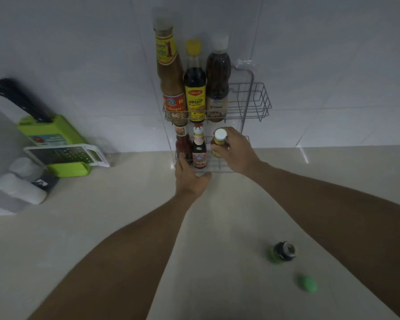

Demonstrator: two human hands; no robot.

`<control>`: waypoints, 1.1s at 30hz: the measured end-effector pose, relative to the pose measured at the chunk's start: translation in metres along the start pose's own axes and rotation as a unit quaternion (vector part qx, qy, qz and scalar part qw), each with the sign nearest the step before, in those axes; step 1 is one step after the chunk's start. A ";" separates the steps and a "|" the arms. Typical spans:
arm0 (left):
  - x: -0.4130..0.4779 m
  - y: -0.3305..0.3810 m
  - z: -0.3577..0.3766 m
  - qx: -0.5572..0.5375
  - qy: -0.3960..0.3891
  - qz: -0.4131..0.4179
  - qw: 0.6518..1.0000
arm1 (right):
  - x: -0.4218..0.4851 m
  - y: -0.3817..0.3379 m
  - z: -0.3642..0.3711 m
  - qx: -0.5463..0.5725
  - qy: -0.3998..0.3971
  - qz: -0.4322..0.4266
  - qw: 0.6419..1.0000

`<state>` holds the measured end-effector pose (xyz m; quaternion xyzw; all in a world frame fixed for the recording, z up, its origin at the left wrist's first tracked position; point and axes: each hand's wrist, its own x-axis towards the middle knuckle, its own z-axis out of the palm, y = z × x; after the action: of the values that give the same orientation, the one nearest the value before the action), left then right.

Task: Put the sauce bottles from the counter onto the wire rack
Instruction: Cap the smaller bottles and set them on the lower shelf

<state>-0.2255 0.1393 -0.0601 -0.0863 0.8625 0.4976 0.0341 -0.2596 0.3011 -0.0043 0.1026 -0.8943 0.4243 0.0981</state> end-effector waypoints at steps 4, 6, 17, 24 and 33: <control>0.013 -0.007 0.001 -0.007 0.013 -0.009 1.000 | 0.014 0.014 0.011 -0.024 -0.038 0.032 0.998; 0.019 -0.011 0.000 -0.011 0.011 -0.007 1.000 | 0.024 0.019 0.015 -0.029 -0.037 0.063 0.997; 0.027 -0.020 0.002 0.003 -0.004 -0.020 1.000 | 0.037 0.031 0.034 -0.029 -0.078 0.168 0.982; 0.024 -0.023 0.000 0.009 -0.037 -0.025 0.999 | 0.034 0.030 0.036 -0.028 -0.083 0.181 0.980; 0.008 -0.029 0.003 0.097 -0.024 0.018 0.995 | 0.027 0.020 0.023 -0.015 -0.138 0.198 0.970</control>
<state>-0.2277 0.1265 -0.0872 -0.0551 0.9069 0.4142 0.0541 -0.2927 0.2925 -0.0266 -0.0205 -0.9081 0.4032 -0.1111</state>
